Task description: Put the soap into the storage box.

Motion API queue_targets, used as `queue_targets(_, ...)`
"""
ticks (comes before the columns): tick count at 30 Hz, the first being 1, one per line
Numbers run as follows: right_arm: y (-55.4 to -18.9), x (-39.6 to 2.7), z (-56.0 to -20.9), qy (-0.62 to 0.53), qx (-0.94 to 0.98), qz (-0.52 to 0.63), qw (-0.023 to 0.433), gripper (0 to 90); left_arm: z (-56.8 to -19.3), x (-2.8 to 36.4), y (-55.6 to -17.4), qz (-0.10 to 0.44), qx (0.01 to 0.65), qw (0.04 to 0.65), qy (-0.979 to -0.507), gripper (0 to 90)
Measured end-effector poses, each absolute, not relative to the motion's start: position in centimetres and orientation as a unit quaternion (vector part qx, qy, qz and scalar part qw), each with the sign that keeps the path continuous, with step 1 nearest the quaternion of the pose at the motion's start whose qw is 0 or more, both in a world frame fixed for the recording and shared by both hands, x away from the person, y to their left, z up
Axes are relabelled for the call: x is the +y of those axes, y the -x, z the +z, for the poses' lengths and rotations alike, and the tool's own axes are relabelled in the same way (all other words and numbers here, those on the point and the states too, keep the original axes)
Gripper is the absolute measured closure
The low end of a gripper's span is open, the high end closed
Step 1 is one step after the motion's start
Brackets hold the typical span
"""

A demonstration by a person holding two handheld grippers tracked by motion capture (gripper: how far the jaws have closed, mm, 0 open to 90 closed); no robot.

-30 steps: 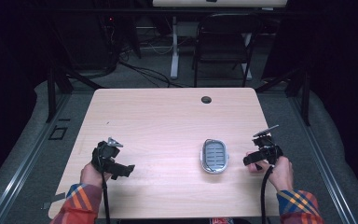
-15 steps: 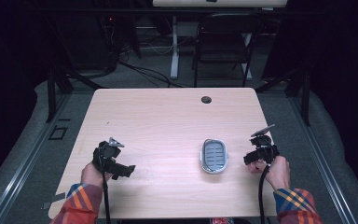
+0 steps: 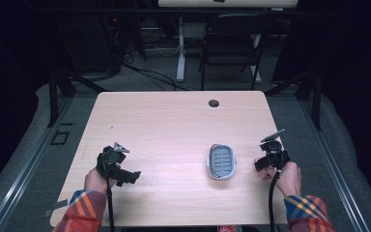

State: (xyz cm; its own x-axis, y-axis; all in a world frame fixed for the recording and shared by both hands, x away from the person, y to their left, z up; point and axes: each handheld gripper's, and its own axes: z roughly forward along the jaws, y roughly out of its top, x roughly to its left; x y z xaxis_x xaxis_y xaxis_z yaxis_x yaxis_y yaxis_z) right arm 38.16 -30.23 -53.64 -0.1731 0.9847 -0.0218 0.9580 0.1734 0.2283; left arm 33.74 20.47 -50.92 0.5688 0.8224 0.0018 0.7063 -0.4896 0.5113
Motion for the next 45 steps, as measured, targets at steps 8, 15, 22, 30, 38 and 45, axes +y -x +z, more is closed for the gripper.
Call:
queue_targets(8,-38.18,-30.31,-53.68,-0.640,0.759,0.081,0.087,37.1,-50.92,20.45,-33.76,0.123,0.447,0.232,-0.855,0.1)
queue_targets(15,-38.21,-30.38,-53.50,-0.638,0.761,0.078,0.086,37.3,-50.92,20.42,-33.74,0.123,0.446,0.232,-0.856,0.1)
queue_targets(22,-38.18,-30.44,-53.20,-0.635,0.764,0.081,0.087,37.4,-50.93,20.38,-33.75,0.123,0.444,0.231,-0.857,0.2)
queue_targets(30,-38.20,-30.44,-53.14,-0.631,0.767,0.078,0.086,37.5,-50.93,20.35,-33.75,0.123,0.443,0.231,-0.858,0.1)
queue_targets(38,-38.29,-30.51,-53.21,-0.629,0.769,0.074,0.082,37.5,-50.97,20.30,-33.75,0.123,0.442,0.231,-0.858,0.1)
queue_targets(45,-38.23,-30.54,-53.31,-0.635,0.763,0.081,0.083,37.4,-50.97,20.30,-33.74,0.123,0.442,0.231,-0.858,0.1)
